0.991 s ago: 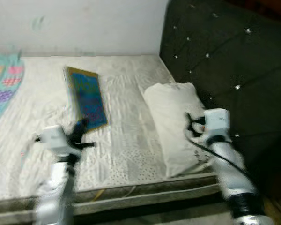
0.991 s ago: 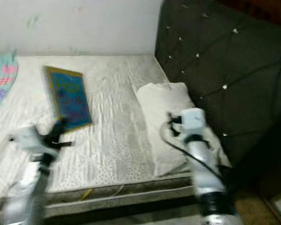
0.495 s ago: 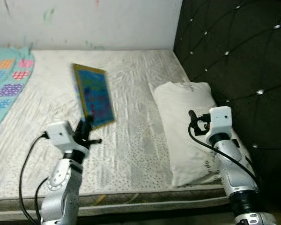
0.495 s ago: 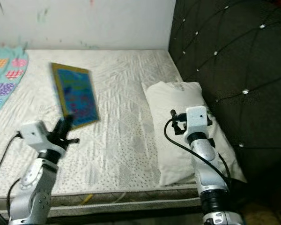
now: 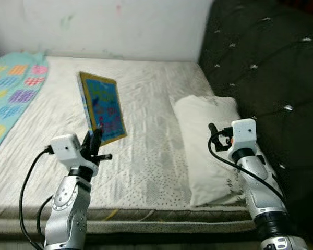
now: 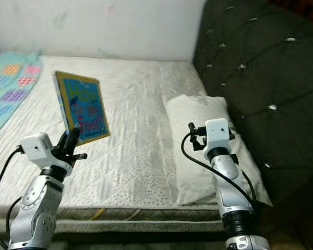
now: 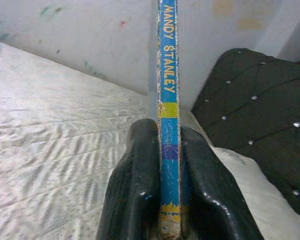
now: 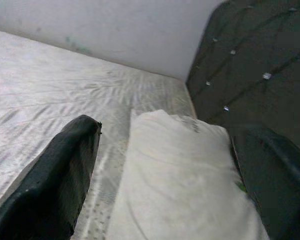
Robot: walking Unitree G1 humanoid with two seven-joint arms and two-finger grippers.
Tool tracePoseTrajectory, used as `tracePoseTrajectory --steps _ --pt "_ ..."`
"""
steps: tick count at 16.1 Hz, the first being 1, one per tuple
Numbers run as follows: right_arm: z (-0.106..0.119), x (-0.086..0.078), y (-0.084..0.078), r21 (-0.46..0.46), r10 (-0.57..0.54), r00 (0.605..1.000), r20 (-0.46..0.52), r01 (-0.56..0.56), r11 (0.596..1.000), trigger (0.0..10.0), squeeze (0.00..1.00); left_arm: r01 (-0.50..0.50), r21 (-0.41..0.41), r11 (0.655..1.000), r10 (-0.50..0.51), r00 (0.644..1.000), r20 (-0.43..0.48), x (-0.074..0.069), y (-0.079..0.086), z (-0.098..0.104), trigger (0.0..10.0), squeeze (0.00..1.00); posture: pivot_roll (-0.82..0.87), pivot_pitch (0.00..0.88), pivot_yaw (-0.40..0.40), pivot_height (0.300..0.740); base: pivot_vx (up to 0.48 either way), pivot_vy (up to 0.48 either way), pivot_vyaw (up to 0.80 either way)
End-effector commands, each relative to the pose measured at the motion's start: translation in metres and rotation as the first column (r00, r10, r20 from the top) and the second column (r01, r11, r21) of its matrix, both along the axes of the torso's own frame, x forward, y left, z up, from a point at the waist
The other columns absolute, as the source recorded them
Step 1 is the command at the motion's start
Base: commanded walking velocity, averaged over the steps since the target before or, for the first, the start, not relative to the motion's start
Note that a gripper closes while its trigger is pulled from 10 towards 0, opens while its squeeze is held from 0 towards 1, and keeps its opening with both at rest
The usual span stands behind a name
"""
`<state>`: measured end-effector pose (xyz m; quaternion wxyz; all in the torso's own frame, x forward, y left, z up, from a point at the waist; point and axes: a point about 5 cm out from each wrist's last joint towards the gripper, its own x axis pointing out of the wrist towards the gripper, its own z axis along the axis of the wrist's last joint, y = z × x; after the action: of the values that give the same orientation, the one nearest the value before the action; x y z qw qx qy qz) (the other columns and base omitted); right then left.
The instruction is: Clean up the room
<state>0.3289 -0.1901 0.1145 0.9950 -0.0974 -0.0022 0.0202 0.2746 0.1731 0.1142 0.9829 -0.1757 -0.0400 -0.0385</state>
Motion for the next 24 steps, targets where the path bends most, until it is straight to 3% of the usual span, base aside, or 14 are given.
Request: tracePoseTrajectory --steps 1,5,9,11,13,15,19,22,24 --pt "0.007 0.003 -0.002 0.004 -0.014 1.0 0.021 0.014 1.0 10.0 0.0 -0.003 0.01 1.0 0.003 0.999 0.037 0.005 0.0 0.009 10.0 0.0 -0.02 0.0 -0.026 0.74 0.0 0.0 0.52" --pt "0.017 0.011 -0.007 -0.003 0.001 0.999 0.035 -0.001 1.0 10.0 0.0 0.01 -0.055 0.998 -0.012 0.999 -0.036 0.013 -0.001 0.002 10.0 0.0 -0.01 0.0 -0.07 0.74 0.0 0.0 0.0" --pt "0.021 0.014 0.0 0.049 0.005 0.999 0.047 -0.007 0.999 10.0 0.0 0.028 -0.035 0.999 -0.031 0.996 -0.083 0.006 0.008 -0.008 10.0 0.0 -0.01 0.0 -0.069 0.74 0.0 0.0 0.0" --pt "0.02 0.014 0.004 0.068 0.007 0.999 0.042 -0.01 0.998 10.0 0.0 0.011 -0.026 1.0 -0.013 0.996 -0.085 0.015 0.011 -0.005 10.0 0.0 -0.02 0.0 -0.058 0.74 0.0 0.0 0.0" --pt "0.016 0.011 0.0 0.096 -0.01 1.0 0.03 0.007 0.995 10.0 0.0 0.033 -0.015 0.999 -0.034 0.997 -0.071 0.019 0.011 0.001 10.0 0.0 -0.02 0.0 -0.047 0.74 0.0 0.0 0.0" --pt "0.012 0.007 -0.009 0.118 -0.057 0.998 0.015 0.055 0.991 10.0 0.0 0.032 -0.008 0.999 -0.033 0.995 -0.096 0.015 0.016 -0.008 10.0 0.0 -0.03 0.0 -0.04 0.74 0.0 0.0 0.0" --pt "0.012 0.005 -0.016 0.116 -0.072 0.997 -0.002 0.072 0.991 10.0 0.0 0.058 -0.019 0.998 -0.06 0.995 -0.086 0.018 0.005 -0.005 10.0 0.0 -0.04 0.0 -0.042 0.74 0.0 0.0 0.0" --pt "0.011 0.005 -0.018 0.118 -0.074 0.997 -0.006 0.074 0.99 10.0 0.0 0.058 -0.017 0.998 -0.059 0.994 -0.093 0.017 0.005 -0.007 10.0 0.0 -0.04 0.0 -0.044 0.74 0.0 0.0 -0.8" --pt "0.012 0.004 -0.018 0.107 -0.07 0.998 -0.003 0.07 0.992 10.0 0.0 0.063 -0.069 0.996 -0.071 0.99 -0.121 0.015 0.005 -0.013 10.0 0.0 -0.03 0.0 -0.053 0.74 0.0 0.0 -0.4"
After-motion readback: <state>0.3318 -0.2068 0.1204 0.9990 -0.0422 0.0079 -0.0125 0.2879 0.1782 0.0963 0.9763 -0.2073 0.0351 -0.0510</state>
